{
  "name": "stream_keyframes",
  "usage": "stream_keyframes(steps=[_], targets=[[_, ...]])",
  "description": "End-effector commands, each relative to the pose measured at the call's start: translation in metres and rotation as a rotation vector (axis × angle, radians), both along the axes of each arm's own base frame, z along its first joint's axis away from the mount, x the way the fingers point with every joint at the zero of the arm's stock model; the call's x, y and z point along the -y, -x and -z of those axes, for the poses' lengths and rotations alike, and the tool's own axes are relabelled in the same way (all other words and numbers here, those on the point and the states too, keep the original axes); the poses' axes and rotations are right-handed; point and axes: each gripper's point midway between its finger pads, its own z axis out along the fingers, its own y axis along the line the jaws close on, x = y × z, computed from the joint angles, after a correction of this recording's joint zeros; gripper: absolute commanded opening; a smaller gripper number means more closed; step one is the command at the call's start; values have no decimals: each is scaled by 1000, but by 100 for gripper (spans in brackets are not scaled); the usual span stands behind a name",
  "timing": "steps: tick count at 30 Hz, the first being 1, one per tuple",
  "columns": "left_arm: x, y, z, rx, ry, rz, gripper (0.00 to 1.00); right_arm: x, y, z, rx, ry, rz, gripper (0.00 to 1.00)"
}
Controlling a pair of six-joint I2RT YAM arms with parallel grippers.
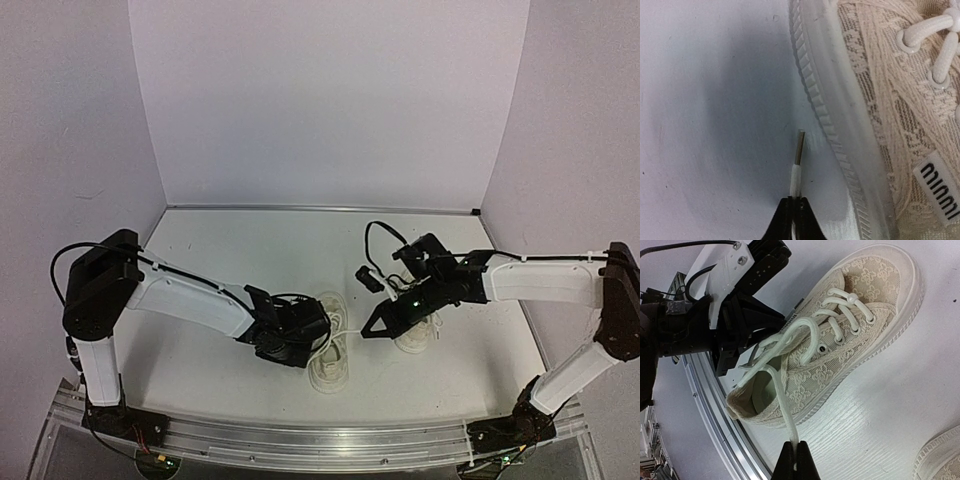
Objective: Tie the shoes
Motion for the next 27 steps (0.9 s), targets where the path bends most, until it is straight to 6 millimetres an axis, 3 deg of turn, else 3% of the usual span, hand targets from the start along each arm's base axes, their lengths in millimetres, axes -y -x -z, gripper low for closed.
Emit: stream_keyframes(steps=[1, 4, 7, 12, 17, 21, 27], targets=[[-24, -13, 5, 4, -58, -83, 0, 6, -2, -9, 37, -5, 42, 0], [-39, -30, -11, 58, -42, -116, 0, 16, -8, -6, 32, 10, 96, 0], [-63, -51, -41, 153, -42, -164, 0, 30, -17, -4, 29, 18, 182, 0], [-110, -77, -100, 311, -22, -282, 0, 57, -32, -20, 64, -7, 345, 0], [-154, -95, -138, 385, 14, -376, 0, 90, -44, -33, 107, -9, 528, 0], [-174, -97, -139, 391, 12, -414, 0, 125, -42, -31, 121, 39, 704, 0], [-176, -92, -117, 343, 11, -425, 0, 171, -22, -15, 71, 80, 941, 0]])
